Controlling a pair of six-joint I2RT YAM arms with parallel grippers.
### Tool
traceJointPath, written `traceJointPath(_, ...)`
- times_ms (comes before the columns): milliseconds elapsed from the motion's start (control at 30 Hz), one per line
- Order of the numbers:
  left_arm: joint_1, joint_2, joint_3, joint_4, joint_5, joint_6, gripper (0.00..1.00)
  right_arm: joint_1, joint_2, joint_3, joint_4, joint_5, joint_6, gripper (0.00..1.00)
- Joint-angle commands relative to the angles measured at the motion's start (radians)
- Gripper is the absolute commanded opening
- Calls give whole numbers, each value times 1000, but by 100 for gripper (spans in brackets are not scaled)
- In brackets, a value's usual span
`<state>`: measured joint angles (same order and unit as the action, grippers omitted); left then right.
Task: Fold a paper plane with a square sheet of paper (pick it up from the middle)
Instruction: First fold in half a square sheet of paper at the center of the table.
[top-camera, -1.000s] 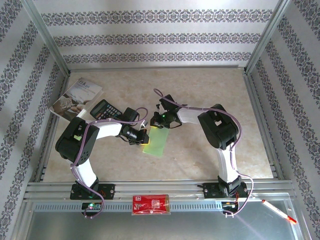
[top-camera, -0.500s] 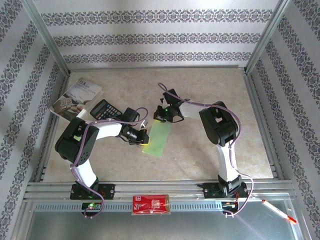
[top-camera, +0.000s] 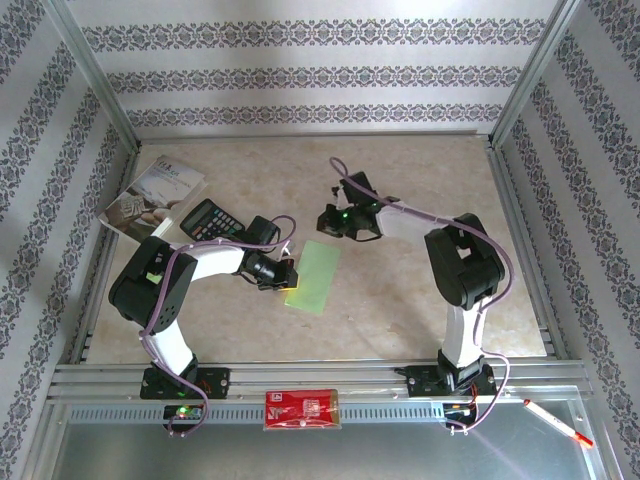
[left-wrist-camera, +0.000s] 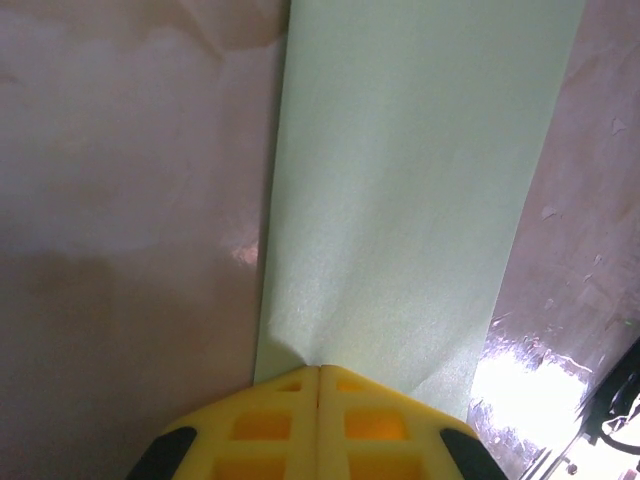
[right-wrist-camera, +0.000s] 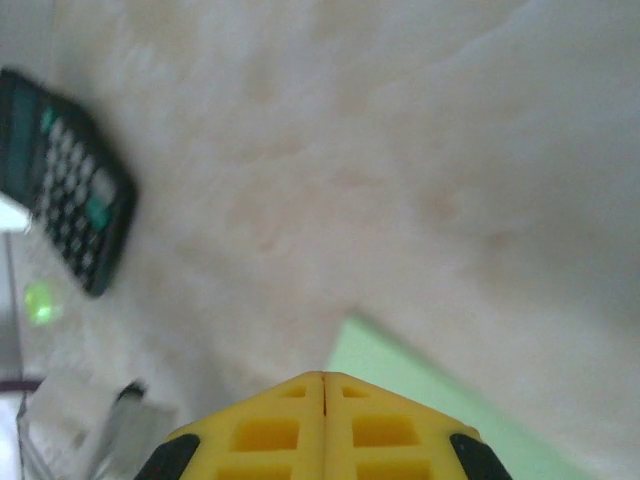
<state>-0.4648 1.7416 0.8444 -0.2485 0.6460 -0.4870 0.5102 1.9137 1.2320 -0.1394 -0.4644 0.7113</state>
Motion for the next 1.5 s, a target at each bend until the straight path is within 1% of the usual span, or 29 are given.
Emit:
traceJointPath(0,-17,32,-53,-146,-116,-29,0,50,-6,-58,47,-20,37,0)
traceJointPath(200,-26,25,-54,-123,-113,-57,0,101,64,-64,109,-28,80,0)
traceJointPath(333,-34,17,-55,-108,-104,-76,0,98,112,-66,122,-27,78,0)
traceJointPath(500,-36,-22,-23,-91,-61,-105,1,79,135,-79,107,-29,43,0)
traceJointPath(700,-30,-99,34,-14,-6,-166,22,74,149,-111,83,-37,-5,0)
traceJointPath(733,-24,-106,40,13,2,-181,24,73,153,-115,85,-41,-8,0)
traceJointPath(800,-10,-100,51,60,27,-206,26,73,157,-123,83,-45,-16,0)
traceJointPath(867,7,-65,72,86,46,-217,25,71,160,-127,84,-45,-20,0)
traceJointPath(1000,20,30,135,87,61,-202,14,69,160,-137,83,-45,-23,0)
traceJointPath(1133,27,87,174,78,55,-178,6,67,154,-145,82,-40,-26,0)
traceJointPath(1267,40,119,165,86,57,-173,1,67,157,-150,86,-39,-24,0)
traceJointPath(1467,42,149,116,92,70,-171,0,66,160,-160,84,-30,-18,0)
